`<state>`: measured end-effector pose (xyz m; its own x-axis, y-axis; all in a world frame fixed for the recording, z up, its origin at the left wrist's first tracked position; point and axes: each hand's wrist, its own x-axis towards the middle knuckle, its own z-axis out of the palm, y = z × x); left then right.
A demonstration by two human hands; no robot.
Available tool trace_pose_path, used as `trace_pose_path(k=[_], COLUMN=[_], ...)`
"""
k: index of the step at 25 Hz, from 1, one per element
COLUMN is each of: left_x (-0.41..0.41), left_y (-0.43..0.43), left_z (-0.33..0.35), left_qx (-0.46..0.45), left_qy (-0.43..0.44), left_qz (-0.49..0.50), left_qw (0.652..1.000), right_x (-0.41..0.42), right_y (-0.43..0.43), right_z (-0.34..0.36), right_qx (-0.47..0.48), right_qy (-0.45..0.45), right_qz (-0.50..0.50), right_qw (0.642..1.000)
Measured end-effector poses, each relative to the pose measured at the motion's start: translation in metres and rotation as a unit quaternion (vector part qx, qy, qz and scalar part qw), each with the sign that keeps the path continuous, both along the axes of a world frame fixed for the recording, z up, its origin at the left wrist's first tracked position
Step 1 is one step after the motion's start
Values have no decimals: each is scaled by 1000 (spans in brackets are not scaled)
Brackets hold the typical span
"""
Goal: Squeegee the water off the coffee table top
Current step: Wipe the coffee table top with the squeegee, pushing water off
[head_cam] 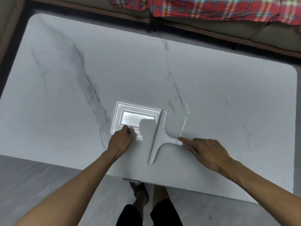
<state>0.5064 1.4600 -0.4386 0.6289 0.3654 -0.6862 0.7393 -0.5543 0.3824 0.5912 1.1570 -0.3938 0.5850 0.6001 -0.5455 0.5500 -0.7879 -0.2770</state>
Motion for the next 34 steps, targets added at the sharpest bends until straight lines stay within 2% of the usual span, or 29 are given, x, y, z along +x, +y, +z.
trace_pose_path(k=[3,5,8,12,16,19,22,25,28,31,34], left_x=[-53,-82,-112,-121,-107,-96,-89,-88,-92,-108,-133], left_y=[23,29,21,-15,-53,-85,-112,-124,-112,-75,-22], left_z=[-1,-11,-27,-43,-51,-51,-46,-36,-26,-26,-35], left_qx=[15,22,10,-16,-12,-36,-48,-47,-12,41,86], left_qy=[7,24,40,14,81,117,85,1,-43,-64,-44], left_qz=[45,86,117,64,-85,-109,-120,-50,68,158,211], left_qw=[999,996,992,998,993,987,988,998,997,984,973], right_x=[-58,-88,-110,-103,-70,-49,-38,-42,-56,-76,-101], right_y=[56,87,107,79,0,-71,-124,-140,-108,-42,45], right_z=[-18,-33,-51,-59,-48,-35,-17,-3,-1,-17,-44], right_qx=[37,53,59,58,32,-15,-58,-57,-16,28,62], right_qy=[47,37,22,13,-14,-44,-63,-71,-45,2,15], right_qz=[80,146,180,143,58,10,-37,-32,12,109,231], right_qw=[995,987,982,988,998,999,996,995,999,994,971])
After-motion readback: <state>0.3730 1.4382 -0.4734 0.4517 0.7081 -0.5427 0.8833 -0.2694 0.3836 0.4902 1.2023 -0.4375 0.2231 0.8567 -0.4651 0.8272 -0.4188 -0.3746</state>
